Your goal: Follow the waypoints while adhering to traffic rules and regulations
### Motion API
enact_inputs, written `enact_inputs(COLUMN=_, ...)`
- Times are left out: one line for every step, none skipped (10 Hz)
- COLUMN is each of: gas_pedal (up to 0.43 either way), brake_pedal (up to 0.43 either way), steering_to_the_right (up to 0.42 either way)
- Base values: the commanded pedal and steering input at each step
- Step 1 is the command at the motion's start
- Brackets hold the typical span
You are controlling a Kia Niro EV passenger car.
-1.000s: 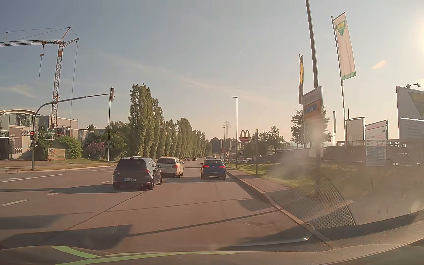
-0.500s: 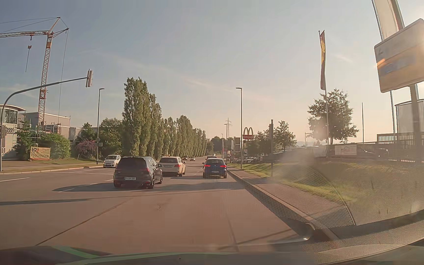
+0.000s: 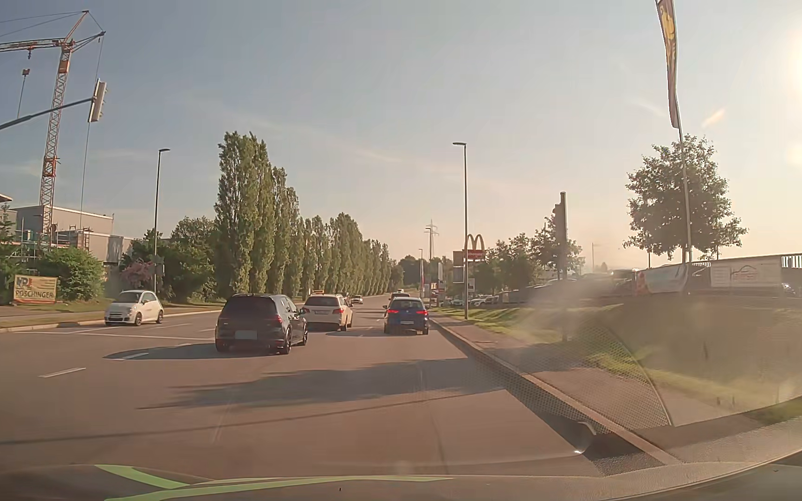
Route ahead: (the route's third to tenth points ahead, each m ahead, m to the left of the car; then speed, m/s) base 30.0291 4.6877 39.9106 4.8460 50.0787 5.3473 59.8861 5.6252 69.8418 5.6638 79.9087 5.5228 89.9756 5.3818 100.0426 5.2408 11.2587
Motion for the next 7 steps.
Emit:
enact_inputs(gas_pedal=0.079, brake_pedal=0.0, steering_to_the_right=0.001)
enact_inputs(gas_pedal=0.079, brake_pedal=0.0, steering_to_the_right=0.001)
enact_inputs(gas_pedal=0.079, brake_pedal=0.0, steering_to_the_right=0.001)
enact_inputs(gas_pedal=0.079, brake_pedal=0.0, steering_to_the_right=0.001)
enact_inputs(gas_pedal=0.079, brake_pedal=0.0, steering_to_the_right=0.001)
enact_inputs(gas_pedal=0.079, brake_pedal=0.0, steering_to_the_right=0.001)
enact_inputs(gas_pedal=0.079, brake_pedal=0.0, steering_to_the_right=0.001)
